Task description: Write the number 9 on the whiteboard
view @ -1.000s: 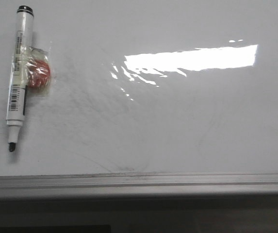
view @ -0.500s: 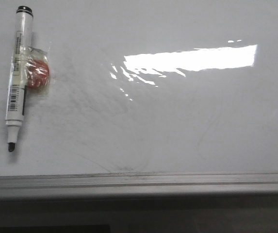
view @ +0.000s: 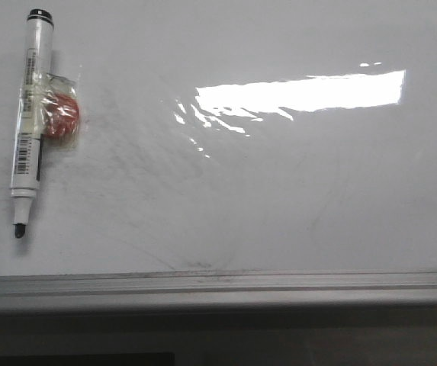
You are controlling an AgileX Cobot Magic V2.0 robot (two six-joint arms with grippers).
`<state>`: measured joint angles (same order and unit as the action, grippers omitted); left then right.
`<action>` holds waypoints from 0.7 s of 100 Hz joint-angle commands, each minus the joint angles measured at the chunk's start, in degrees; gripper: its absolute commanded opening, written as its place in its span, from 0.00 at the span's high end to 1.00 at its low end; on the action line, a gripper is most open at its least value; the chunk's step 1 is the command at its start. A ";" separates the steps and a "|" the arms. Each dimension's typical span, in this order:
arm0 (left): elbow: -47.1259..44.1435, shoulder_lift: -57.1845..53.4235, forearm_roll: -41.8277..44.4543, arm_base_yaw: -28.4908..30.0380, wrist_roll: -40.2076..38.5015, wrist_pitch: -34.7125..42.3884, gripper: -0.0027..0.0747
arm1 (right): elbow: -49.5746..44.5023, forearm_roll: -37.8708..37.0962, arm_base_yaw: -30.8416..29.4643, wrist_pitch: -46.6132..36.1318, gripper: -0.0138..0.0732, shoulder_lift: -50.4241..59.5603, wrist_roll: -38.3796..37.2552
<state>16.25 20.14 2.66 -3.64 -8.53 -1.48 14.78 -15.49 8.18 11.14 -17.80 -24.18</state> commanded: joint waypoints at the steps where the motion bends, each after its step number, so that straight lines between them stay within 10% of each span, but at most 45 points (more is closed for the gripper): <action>1: 1.73 1.15 0.16 -2.64 -0.46 5.46 0.35 | 2.12 1.29 2.19 -3.48 0.91 -0.98 -0.30; 41: 1.73 9.45 -0.56 -34.28 -0.46 5.36 0.35 | 2.12 1.29 5.21 -5.32 0.91 -0.98 -0.30; 70: 1.73 20.22 -7.28 -42.82 -0.46 9.70 0.36 | 2.12 1.29 5.21 -7.60 0.91 -0.98 -0.30</action>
<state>16.25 37.46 -1.74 -45.05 -8.62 1.61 14.78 -13.90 13.24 8.06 -18.02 -24.41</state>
